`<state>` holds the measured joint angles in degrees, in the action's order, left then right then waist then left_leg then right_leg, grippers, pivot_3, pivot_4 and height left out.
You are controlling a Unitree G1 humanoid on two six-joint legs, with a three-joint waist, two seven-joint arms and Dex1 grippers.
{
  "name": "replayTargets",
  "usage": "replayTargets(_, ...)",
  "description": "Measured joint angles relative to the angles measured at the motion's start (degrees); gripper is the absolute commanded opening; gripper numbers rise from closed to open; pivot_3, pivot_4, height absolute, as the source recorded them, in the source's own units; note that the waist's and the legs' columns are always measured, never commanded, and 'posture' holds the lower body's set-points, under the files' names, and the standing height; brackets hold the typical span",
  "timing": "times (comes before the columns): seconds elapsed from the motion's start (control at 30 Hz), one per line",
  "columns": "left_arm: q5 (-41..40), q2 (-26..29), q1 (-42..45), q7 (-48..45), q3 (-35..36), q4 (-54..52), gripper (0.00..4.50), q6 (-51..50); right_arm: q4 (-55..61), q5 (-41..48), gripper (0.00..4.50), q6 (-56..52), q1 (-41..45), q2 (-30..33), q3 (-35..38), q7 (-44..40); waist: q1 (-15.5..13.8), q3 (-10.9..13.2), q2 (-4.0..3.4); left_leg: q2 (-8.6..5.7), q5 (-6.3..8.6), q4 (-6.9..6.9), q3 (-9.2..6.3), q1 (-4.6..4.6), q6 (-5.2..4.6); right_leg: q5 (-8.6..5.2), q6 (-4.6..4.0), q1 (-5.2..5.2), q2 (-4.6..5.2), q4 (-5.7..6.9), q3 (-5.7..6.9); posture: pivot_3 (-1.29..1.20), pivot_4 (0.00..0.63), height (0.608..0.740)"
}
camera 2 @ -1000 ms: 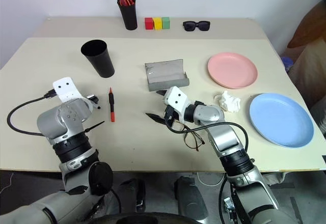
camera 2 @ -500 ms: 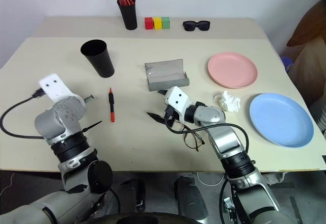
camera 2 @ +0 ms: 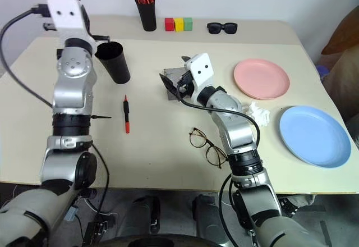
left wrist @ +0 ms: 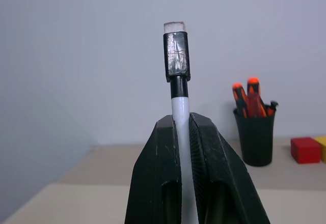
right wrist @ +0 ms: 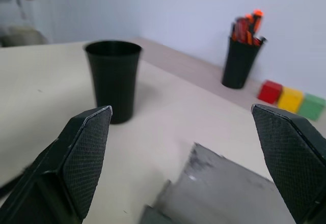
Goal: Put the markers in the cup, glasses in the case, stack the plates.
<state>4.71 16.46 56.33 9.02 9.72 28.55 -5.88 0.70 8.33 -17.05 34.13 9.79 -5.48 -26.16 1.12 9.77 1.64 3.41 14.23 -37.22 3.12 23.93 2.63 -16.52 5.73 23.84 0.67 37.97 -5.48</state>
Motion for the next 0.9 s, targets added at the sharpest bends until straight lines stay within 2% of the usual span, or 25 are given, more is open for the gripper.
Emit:
replayTargets(0.1,1.58,0.07,1.78,0.89,-1.83,9.43,0.02,6.07,0.06,-0.16,4.5,0.06,-0.3,-0.16,-0.17,0.3,-0.08,0.0,0.0,0.01,-0.04,-0.11,-0.03,0.47,0.04,0.01,0.01,0.51,-0.02,0.15,0.01,0.0,0.15,0.732)
replayTargets(0.23,1.99,-0.99,1.95,1.2,-2.27,17.25,0.02,10.34,0.3,-0.16,4.5,0.05,-1.69,-0.25,-0.34,0.62,-0.23,0.0,0.0,0.0,-0.03,-0.17,0.0,0.56,0.04,0.01,0.01,0.54,-0.01,0.13,0.02,0.0,0.15,0.732)
replayTargets(0.53,1.45,-2.14,1.82,1.19,-2.24,20.22,0.02,13.91,0.45,-0.13,4.5,0.07,-1.9,-0.28,-0.38,0.99,-0.23,0.0,0.0,0.0,-0.04,-0.19,-0.01,0.56,0.04,0.01,0.02,0.54,-0.02,0.16,0.03,0.0,0.15,0.732)
replayTargets(0.67,1.04,-2.31,1.67,1.67,-2.23,20.2,1.53,13.89,0.46,-0.09,4.5,0.14,-1.9,-0.45,-0.49,0.55,-0.22,0.0,0.0,0.0,-0.04,-0.19,-0.01,0.56,0.04,0.01,0.02,0.54,-0.02,0.16,0.03,0.0,0.15,0.732)
replayTargets(0.9,1.1,-2.85,0.29,3.38,-2.29,19.62,1.53,13.65,0.45,-0.09,4.5,0.51,-1.89,-0.91,-0.96,-0.17,-0.28,0.0,0.0,0.0,-0.04,-0.22,-0.01,0.56,0.04,0.02,0.02,0.54,-0.02,0.17,0.03,0.0,0.15,0.732)
